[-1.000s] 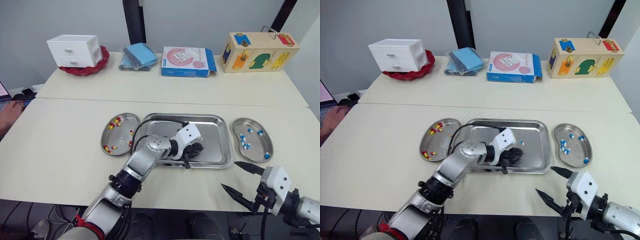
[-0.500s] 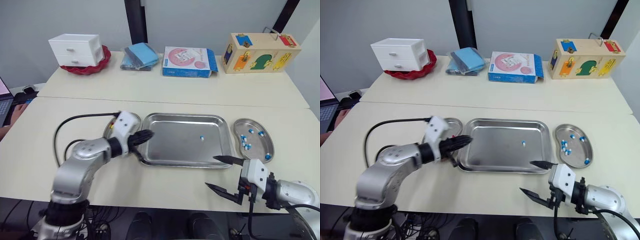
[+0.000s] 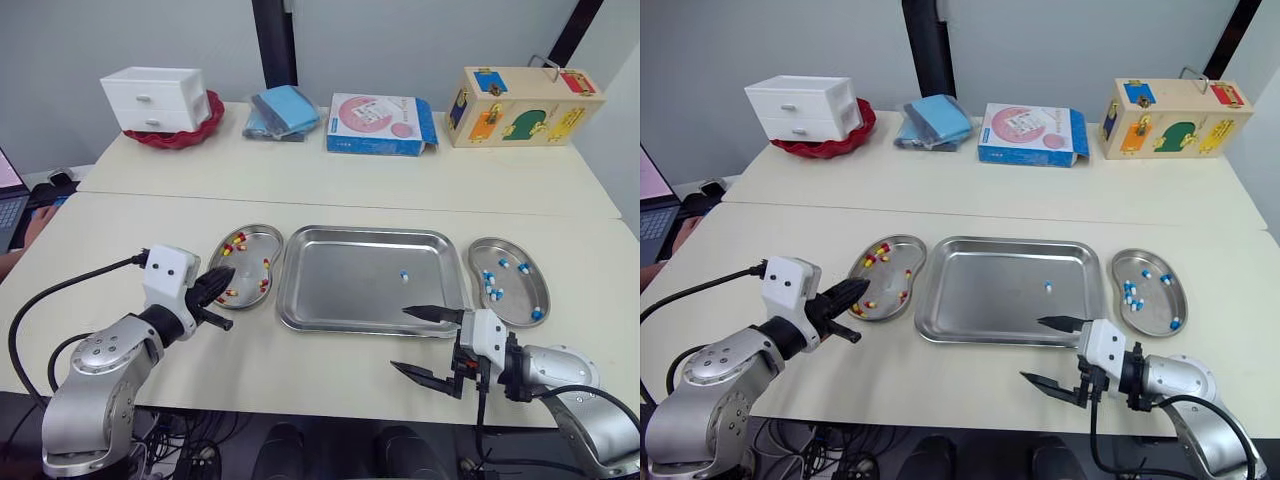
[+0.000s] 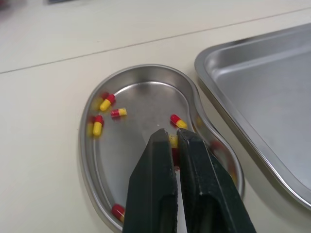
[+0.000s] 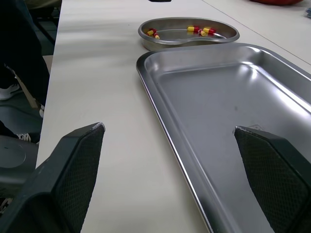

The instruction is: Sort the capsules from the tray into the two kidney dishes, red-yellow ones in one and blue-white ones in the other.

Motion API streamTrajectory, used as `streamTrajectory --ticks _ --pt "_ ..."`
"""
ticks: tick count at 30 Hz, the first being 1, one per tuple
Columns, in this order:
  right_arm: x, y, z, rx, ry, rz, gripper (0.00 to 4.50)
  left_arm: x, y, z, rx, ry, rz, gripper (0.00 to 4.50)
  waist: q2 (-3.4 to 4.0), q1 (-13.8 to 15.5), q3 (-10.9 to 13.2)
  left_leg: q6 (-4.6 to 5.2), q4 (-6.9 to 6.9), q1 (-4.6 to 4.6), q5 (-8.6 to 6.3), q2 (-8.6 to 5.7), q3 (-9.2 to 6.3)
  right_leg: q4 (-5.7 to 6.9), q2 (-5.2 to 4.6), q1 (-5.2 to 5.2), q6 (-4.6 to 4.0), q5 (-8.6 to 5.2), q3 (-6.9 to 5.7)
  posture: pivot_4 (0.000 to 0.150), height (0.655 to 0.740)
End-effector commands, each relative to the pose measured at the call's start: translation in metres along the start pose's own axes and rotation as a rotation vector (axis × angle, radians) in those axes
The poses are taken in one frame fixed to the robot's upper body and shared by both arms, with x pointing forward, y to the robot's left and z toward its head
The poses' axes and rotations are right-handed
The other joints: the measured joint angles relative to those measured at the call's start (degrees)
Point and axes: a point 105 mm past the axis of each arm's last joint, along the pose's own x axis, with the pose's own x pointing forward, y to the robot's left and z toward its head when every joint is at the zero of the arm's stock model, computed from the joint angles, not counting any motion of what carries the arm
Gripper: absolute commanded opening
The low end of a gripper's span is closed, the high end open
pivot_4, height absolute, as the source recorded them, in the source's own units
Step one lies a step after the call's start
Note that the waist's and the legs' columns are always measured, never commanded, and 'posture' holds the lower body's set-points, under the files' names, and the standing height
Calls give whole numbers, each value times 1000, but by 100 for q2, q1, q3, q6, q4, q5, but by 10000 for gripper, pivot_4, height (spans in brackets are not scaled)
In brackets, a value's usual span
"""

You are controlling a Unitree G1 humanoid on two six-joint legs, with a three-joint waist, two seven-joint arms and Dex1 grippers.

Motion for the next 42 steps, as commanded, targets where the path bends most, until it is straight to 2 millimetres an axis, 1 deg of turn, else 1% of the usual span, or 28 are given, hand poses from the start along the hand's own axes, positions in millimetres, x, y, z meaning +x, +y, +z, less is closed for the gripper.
streamTrajectory --ticks 1,2,3,4,5,7,14,16,19,22,24,25,28,31,33,35,36,38,42 --pt "4 3 10 -23 -40 17 45000 4 7 10 -2 -55 3 10550 0 -1 0 0 0 0 0 0 0 0 0 0 0 0 0 1500 7400" --pt "4 3 10 -23 -40 18 45000 6 7 11 5 -57 -1 14172 0 -2 0 0 0 -1 0 0 0 0 0 0 0 0 0 1500 7400" --pt "5 4 11 -22 -39 17 45000 8 6 12 16 -66 -4 15919 0 -4 0 0 0 -1 0 0 0 0 0 0 0 0 0 1500 7400" --pt "5 4 12 -22 -38 17 45000 10 6 14 24 -73 -5 19270 0 -6 0 0 0 -2 0 0 0 0 0 -1 0 0 0 1500 7400" --pt "5 4 12 -22 -38 16 45000 11 6 14 27 -77 -5 19750 0 -6 0 0 -1 -2 0 0 1 0 0 -2 0 0 0 1500 7400" --pt "5 4 13 -20 -36 10 45000 12 3 12 48 -68 -18 25172 0 -4 0 0 -1 -1 0 0 0 0 0 -1 0 0 0 1500 7400" --pt "3 2 13 -16 -26 -10 45000 9 8 13 73 -90 3 25172 0 -10 0 0 -1 -1 0 0 1 1 0 -2 0 0 1 1500 7400" --pt "2 0 14 -18 -22 -27 45000 4 10 14 62 -100 4 25172 0 -11 0 0 -2 -1 0 0 1 1 0 -2 0 0 1 1500 7400" --pt "-7 -2 15 -9 -9 -62 45000 -9 11 11 19 -94 -23 25172 0 -11 0 0 -3 -2 0 1 1 1 0 -4 0 0 1 1500 7400" --pt "-23 -4 14 17 21 -109 45000 -29 11 -3 -3 -24 -71 25172 0 -12 0 0 -6 -4 0 1 2 -2 0 -5 0 0 1 1500 7400" --pt "-37 -5 13 36 53 -146 45000 -44 17 -14 -4 38 -77 25172 0 -13 0 1 -8 -2 -1 1 3 -3 -1 -5 0 0 3 1500 7400" --pt "-49 -6 10 49 85 -173 45000 -53 21 -21 7 77 -74 25172 0 -13 0 1 -8 -2 -1 2 4 -3 0 -5 -1 -1 3 1500 7400" --pt "-74 -7 4 78 146 -231 45000 -69 30 -35 14 149 -59 25172 -3 -2 2 1 -8 -1 -1 0 5 -6 -1 -2 -1 -1 3 1500 7400" --pt "-113 -16 -6 108 240 -325 45000 -83 38 -51 -21 211 -31 31030 -5 -4 1 1 -7 4 -1 -1 7 -7 -2 2 0 -2 5 1500 7400" --pt "-134 -23 -11 138 279 -386 45000 -91 42 -61 -42 241 -8 37156 -10 -15 3 2 -7 6 -1 0 14 -11 -2 2 0 -2 10 1500 7400" --pt "-148 -29 -15 160 300 -426 45000 -96 43 -68 -41 262 -6 43604 -14 -29 5 2 -9 9 -2 2 17 -11 0 1 0 -2 13 1500 7400" --pt "-155 -30 -18 173 317 -435 45000 -99 43 -71 -38 273 0 44675 -14 -31 5 2 -9 10 -2 3 17 -11 1 1 -1 -2 13 1500 7400" --pt "-164 -30 -22 193 340 -437 45000 -104 44 -76 -36 286 11 44675 -14 -31 5 2 -10 10 -2 3 22 -12 1 1 -1 -3 18 1500 7400" --pt "-166 -31 -24 179 350 -436 45000 -111 46 -82 -46 304 23 44675 -14 -32 5 3 -12 10 -2 4 24 -13 1 -1 -1 -3 20 1500 7400"
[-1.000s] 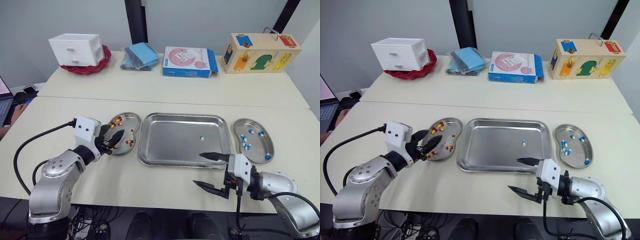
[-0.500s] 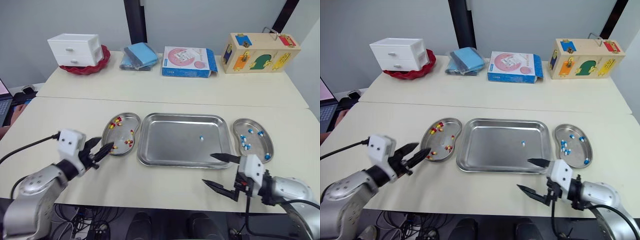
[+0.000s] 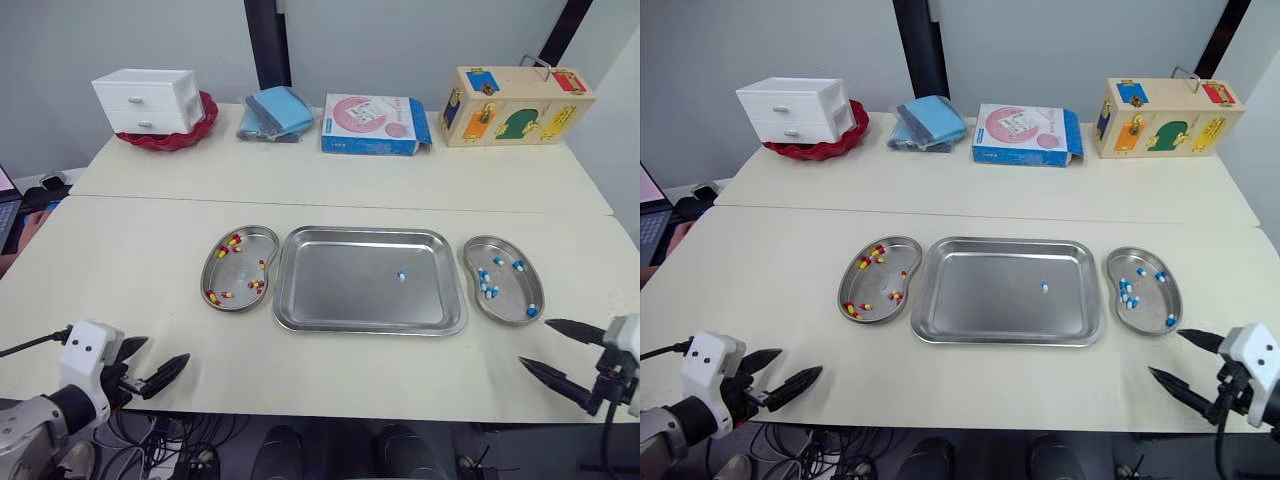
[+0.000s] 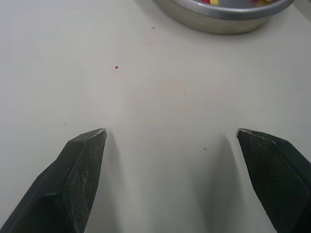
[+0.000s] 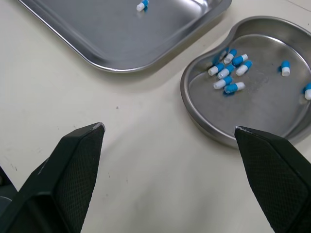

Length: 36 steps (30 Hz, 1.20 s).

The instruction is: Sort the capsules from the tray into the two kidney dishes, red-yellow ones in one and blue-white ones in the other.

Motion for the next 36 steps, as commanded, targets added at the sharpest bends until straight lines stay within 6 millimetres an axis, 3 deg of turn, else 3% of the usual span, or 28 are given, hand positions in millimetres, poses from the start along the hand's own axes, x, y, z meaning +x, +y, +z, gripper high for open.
streamTrajectory --ticks 1,5,12,20,23,30,36 --pt "-4 -2 6 -41 -7 -9 45000 -9 6 4 24 -22 28 44675 0 0 0 0 0 0 0 0 1 0 0 0 0 0 2 1500 7400" --pt "-4 -1 2 -44 4 -10 45000 -11 1 3 31 -14 -1 44675 0 0 0 0 0 -1 0 0 2 0 0 0 0 0 2 1500 7400" --pt "-13 -1 -6 -37 38 -24 45000 -5 -28 7 106 -3 -158 44675 -1 3 0 -1 0 -1 0 0 3 -1 0 -1 1 0 2 1500 7400" --pt "-16 21 -12 -30 54 5 45000 9 -115 52 185 -223 -566 44675 3 11 -2 -1 0 -2 0 0 4 -3 -1 0 1 0 3 1500 7400" --pt "-19 31 -15 -31 61 15 45000 9 -134 66 203 -340 -663 44675 6 12 -3 0 0 -3 0 0 6 -3 0 0 1 0 5 1500 7400" --pt "-20 59 -9 -39 55 62 45000 16 -143 74 216 -474 -710 44675 18 6 -11 0 1 -1 0 0 6 -3 1 1 1 0 7 1500 7400" --pt "6 89 16 -31 -41 100 45000 23 -134 65 231 -488 -683 44675 22 4 -14 0 0 0 0 1 6 -3 2 1 1 0 7 1500 7400"
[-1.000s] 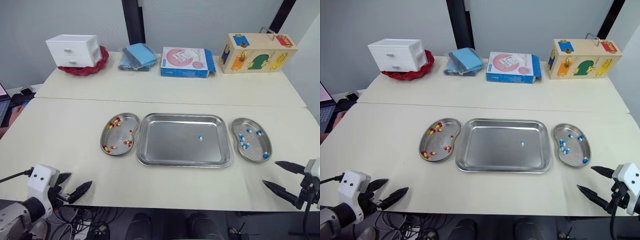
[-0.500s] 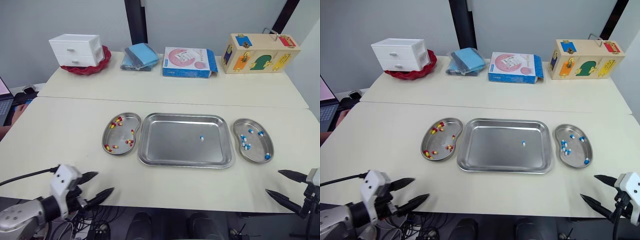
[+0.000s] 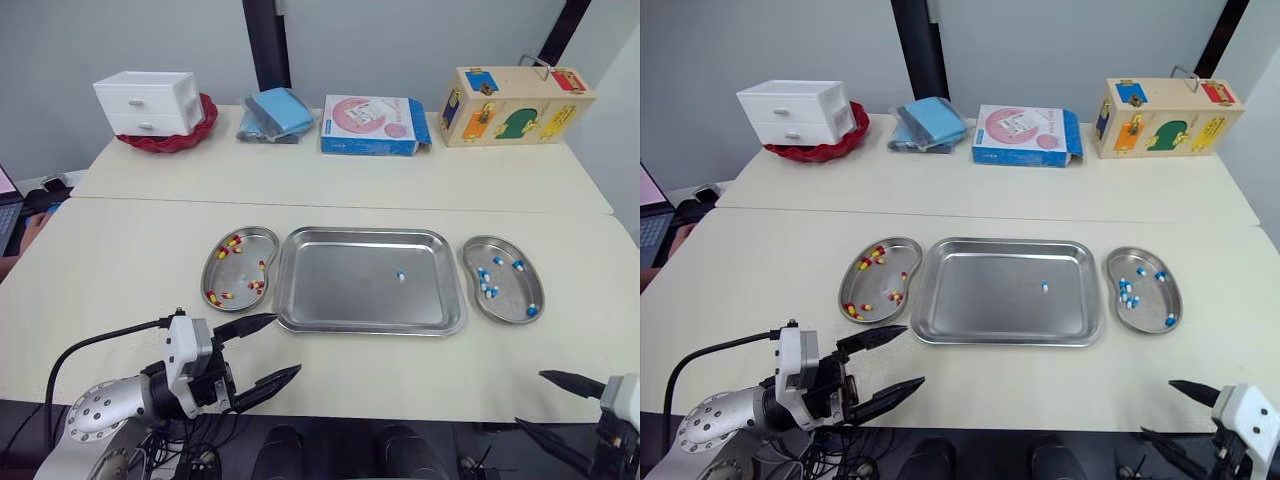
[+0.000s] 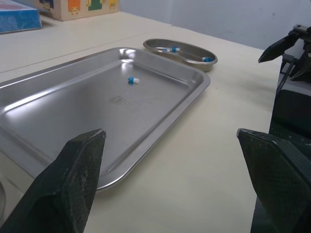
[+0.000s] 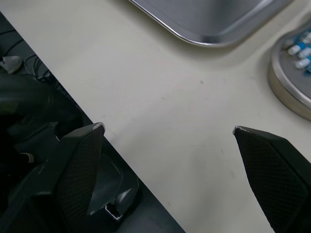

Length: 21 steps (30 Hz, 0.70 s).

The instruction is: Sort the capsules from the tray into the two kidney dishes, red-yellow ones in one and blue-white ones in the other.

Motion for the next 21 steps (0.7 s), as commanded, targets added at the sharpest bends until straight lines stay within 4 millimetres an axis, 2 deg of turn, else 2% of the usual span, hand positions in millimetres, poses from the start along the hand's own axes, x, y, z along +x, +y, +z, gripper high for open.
streamTrajectory --ticks 1,2,5,11,14,17,21 --pt "23 13 29 -14 -114 7 45000 1 -2 -2 27 -12 -17 44675 0 0 0 0 0 0 0 0 -1 0 0 0 0 0 -1 1500 7400" --pt "29 15 36 -9 -141 5 45000 1 -2 -2 29 -12 -18 44675 0 -1 0 0 0 0 0 1 -1 0 0 0 0 0 -1 1500 7400" --pt "64 10 59 8 -218 -61 45000 5 -4 -2 40 -17 -26 44675 -11 -21 -3 0 1 0 0 3 -1 1 2 0 0 0 1 1500 7400" --pt "118 0 87 25 -244 -105 45000 13 -6 2 58 -34 -35 44675 -10 19 -4 -1 1 -6 1 2 -12 3 3 -7 -2 1 -8 1500 7400" --pt "137 -9 91 17 -210 -133 38624 15 -6 4 64 -37 -33 45000 -11 17 -4 -1 1 -10 1 1 -15 3 2 -9 -2 1 -11 1500 7400" --pt "156 -27 95 14 -183 -216 29418 16 -7 4 67 -36 -35 45000 -12 -4 -4 -1 1 -13 1 1 -13 3 1 -13 -2 1 -11 1500 7400" --pt "176 -45 99 24 -137 -291 29418 19 -7 4 68 -37 -37 45000 -11 -15 -4 -1 0 -19 1 2 -12 13 2 -27 -2 2 -10 1500 7400"
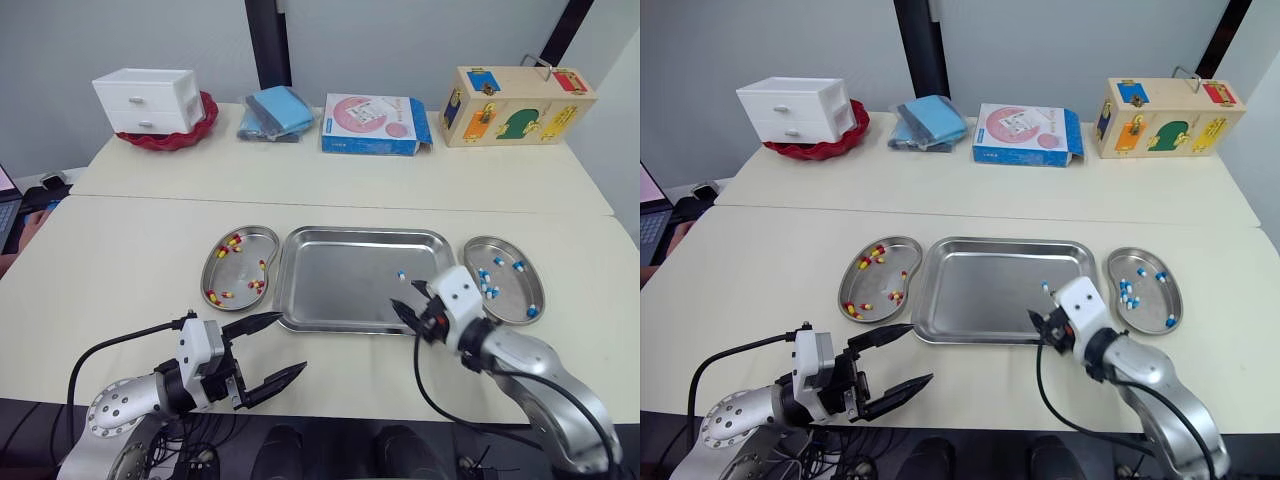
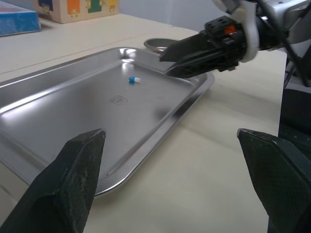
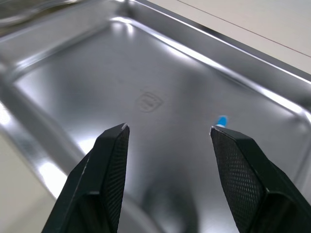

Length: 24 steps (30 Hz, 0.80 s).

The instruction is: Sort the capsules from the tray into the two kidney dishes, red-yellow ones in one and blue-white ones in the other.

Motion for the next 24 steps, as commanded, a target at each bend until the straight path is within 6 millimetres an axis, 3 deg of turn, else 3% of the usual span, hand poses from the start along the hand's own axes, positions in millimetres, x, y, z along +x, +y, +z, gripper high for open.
streamTrajectory --ticks 1,10,15,24 --pt "13 -12 2 -12 32 -77 29418 3 -3 8 41 -18 -11 45000 0 -4 0 0 0 -3 0 0 0 3 0 -5 0 0 0 1500 7400" --pt "36 -24 -5 30 109 -142 29418 7 -1 8 44 -19 -2 45000 0 -11 0 -1 1 -31 1 -2 5 51 0 -57 -7 -3 3 1500 7400" --pt "35 -15 -13 22 148 -108 19024 7 -1 8 43 -21 0 45000 1 -13 0 -1 1 -29 1 -1 5 54 0 -57 -8 -5 3 1500 7400" --pt "33 -8 -6 -72 125 -77 445 9 -2 11 30 -54 -8 45000 1 -13 0 -1 2 -28 1 -1 5 57 1 -58 -8 -5 3 1500 7400"
